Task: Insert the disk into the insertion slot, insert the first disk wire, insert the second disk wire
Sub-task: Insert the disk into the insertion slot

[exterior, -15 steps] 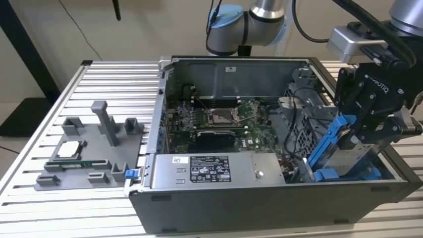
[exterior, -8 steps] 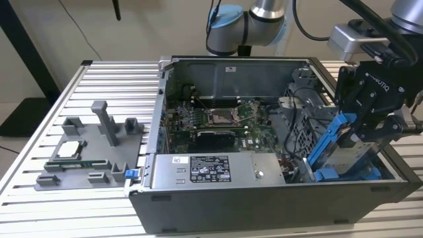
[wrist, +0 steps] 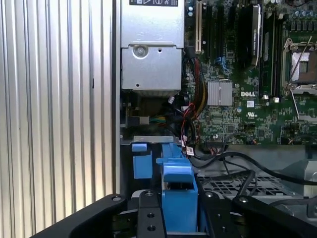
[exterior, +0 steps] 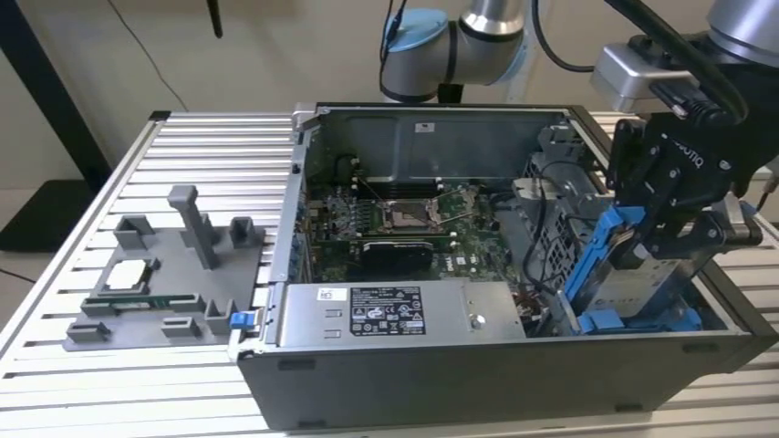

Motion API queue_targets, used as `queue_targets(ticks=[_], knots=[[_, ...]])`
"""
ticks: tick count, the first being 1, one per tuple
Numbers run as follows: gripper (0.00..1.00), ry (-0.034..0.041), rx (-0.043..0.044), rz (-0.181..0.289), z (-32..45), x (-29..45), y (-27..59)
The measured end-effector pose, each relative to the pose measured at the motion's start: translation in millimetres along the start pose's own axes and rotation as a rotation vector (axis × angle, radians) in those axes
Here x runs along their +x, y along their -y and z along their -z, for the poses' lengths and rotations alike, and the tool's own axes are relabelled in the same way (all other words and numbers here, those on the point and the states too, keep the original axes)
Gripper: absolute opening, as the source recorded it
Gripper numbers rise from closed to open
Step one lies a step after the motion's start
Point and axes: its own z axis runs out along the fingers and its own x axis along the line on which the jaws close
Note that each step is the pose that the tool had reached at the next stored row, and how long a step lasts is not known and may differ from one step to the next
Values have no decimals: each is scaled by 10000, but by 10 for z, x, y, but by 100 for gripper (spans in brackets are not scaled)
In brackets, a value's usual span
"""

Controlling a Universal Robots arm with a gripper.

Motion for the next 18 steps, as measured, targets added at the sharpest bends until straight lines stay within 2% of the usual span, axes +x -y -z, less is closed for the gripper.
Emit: queue_targets(ticks=[3, 8, 9, 15, 18], knots=[[0, 82, -1, 1, -14, -1, 0], [0, 125, -3, 2, -48, -1, 0], [100, 138, -3, 3, -54, -2, 1], [100, 122, -3, 2, -38, 1, 2], [100, 126, -3, 2, 28, -3, 1]])
